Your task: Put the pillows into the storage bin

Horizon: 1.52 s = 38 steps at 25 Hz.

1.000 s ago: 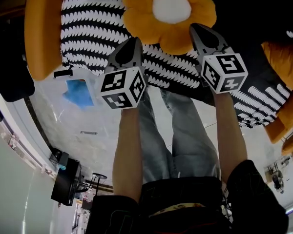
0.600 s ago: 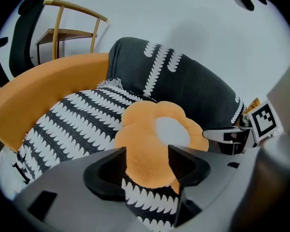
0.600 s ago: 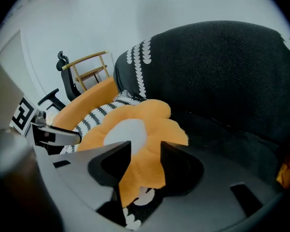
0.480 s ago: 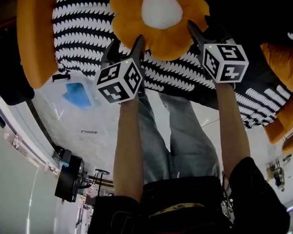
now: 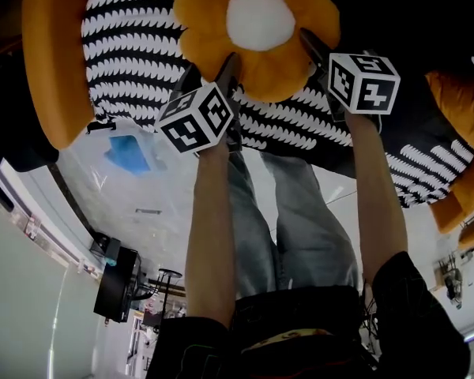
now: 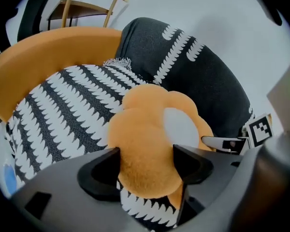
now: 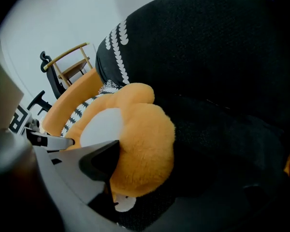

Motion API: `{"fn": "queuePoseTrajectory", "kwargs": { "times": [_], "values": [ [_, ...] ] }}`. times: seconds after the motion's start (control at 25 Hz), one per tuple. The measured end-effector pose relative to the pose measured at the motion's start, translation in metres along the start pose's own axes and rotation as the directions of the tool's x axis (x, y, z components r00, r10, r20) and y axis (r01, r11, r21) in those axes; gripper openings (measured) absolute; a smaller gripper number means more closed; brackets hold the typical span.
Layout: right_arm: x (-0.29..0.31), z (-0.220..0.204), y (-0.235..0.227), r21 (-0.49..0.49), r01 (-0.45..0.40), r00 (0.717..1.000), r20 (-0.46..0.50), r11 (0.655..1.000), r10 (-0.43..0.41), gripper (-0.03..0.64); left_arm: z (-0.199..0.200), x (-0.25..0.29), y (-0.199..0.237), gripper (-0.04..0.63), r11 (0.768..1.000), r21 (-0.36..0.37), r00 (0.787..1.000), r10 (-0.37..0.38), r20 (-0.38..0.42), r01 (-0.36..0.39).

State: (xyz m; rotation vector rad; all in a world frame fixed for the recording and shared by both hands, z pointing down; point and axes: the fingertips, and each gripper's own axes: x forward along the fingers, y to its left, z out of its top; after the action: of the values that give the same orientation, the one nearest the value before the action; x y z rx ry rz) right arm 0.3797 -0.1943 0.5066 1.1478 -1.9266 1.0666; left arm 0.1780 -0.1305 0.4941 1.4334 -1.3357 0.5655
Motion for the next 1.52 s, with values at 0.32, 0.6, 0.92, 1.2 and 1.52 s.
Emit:
{"fn": "queuePoseTrajectory", "kwargs": {
  "times": [0.32, 0.6, 0.92, 1.2, 1.52],
  "values": [
    [0.028, -0.022, 0.023, 0.083, -0.068, 0.997, -0.029, 0.994, 0.070, 0.201, -0.014, 0.010, 0.018, 0.218, 0.998, -0.035, 0.998, -0.058, -0.013, 0.058],
    [0.023, -0.006, 0.053, -0.047, -0.041, 0.998, -0.040, 0.998, 0.039, 0.092, 0.002, -0.008, 0.021, 0.137, 0.995, 0.032, 0.995, -0.099, 0.028, 0.098],
    [0.029, -0.007, 0.103, -0.078, -0.125, 0.992, -0.035, 0.989, 0.123, 0.089, 0.002, -0.045, 0.060, 0.133, 0.998, -0.010, 0.993, -0.065, 0.094, 0.066],
    [0.030, -0.017, 0.136, -0.158, -0.148, 0.989, -0.050, 0.976, 0.141, 0.089, -0.020, -0.068, 0.085, 0.133, 0.994, -0.089, 0.988, -0.055, 0.145, 0.068],
    [0.036, -0.028, 0.185, -0.219, -0.191, 0.981, -0.079, 0.957, 0.178, 0.090, -0.038, -0.095, 0.125, 0.137, 0.988, -0.151, 0.984, -0.013, 0.177, 0.040]
  ]
}}
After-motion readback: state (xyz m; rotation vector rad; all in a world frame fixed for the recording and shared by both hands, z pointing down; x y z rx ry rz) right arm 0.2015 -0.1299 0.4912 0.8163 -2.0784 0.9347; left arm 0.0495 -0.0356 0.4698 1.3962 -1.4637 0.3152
